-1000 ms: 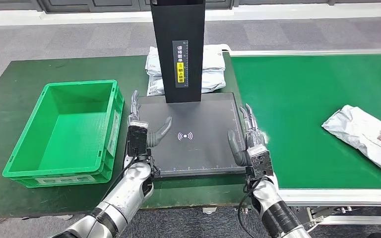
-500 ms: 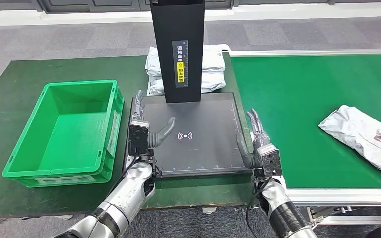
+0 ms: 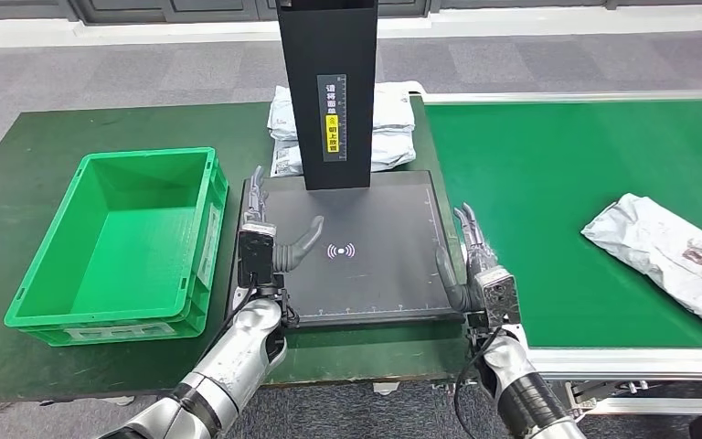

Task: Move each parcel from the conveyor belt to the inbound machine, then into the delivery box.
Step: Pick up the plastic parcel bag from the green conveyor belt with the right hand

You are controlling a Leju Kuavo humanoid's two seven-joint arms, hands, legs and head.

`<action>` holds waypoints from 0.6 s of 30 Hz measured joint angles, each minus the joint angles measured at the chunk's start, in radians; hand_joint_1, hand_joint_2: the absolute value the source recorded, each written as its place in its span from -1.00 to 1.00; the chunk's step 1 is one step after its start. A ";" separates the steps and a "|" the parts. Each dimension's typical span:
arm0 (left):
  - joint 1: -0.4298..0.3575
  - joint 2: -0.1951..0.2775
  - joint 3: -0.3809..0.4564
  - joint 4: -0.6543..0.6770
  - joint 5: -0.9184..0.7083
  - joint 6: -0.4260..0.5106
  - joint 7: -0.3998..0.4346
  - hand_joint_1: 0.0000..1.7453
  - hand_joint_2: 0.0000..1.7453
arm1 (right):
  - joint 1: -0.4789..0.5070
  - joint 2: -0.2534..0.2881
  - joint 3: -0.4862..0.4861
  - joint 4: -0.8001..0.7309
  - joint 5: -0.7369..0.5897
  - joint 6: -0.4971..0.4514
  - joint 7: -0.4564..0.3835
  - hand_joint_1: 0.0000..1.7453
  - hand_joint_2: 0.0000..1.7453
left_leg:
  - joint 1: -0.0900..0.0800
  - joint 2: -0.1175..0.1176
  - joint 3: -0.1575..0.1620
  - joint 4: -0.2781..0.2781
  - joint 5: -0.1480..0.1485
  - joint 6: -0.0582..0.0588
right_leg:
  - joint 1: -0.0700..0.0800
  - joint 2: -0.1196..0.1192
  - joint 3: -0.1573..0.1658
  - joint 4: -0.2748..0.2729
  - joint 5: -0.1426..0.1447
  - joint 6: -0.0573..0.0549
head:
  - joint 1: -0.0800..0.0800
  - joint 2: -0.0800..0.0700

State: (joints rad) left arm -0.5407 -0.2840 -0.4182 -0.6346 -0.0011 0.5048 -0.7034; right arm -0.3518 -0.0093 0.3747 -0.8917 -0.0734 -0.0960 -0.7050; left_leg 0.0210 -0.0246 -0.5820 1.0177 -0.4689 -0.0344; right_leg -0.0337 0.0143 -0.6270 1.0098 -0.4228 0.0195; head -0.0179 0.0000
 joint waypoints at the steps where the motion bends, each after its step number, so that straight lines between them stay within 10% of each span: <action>1: 0.000 0.000 0.000 0.000 -0.003 -0.005 0.000 -1.00 1.00 | 0.003 -0.004 -0.006 0.001 -0.005 0.016 0.000 -1.00 -1.00 | 0.000 0.000 0.000 0.000 0.000 0.000 | 0.000 0.000 0.000 0.000 0.000 0.000 | 0.000 0.000; 5: 0.001 0.000 0.000 -0.002 -0.005 -0.036 0.000 -1.00 1.00 | 0.032 -0.019 -0.060 -0.004 -0.008 0.064 -0.001 -1.00 1.00 | 0.000 0.000 0.000 0.000 0.000 0.000 | 0.000 0.000 0.000 0.000 0.000 0.000 | 0.000 0.000; 11: 0.022 0.000 0.009 -0.012 -0.019 -0.039 0.000 -1.00 1.00 | 0.036 -0.027 -0.194 0.027 0.023 -0.028 0.024 -1.00 1.00 | 0.000 0.000 0.000 0.000 0.000 0.000 | 0.000 0.000 0.000 0.000 0.000 0.000 | 0.000 0.000; 18: 0.062 -0.012 0.022 -0.006 -0.027 -0.044 0.000 -1.00 1.00 | -0.113 -0.186 -0.250 0.314 0.262 -0.272 0.366 -1.00 1.00 | -0.004 -0.004 -0.003 0.001 0.002 0.006 | -0.004 -0.005 0.000 0.000 0.001 0.003 | 0.000 0.000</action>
State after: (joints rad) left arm -0.4790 -0.2957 -0.3958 -0.6409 -0.0278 0.4609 -0.7033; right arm -0.4650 -0.1951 0.1249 -0.5772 0.1882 -0.3680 -0.3390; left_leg 0.0166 -0.0284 -0.5852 1.0183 -0.4673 -0.0287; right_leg -0.0380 0.0090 -0.6267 1.0095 -0.4215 0.0225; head -0.0176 0.0000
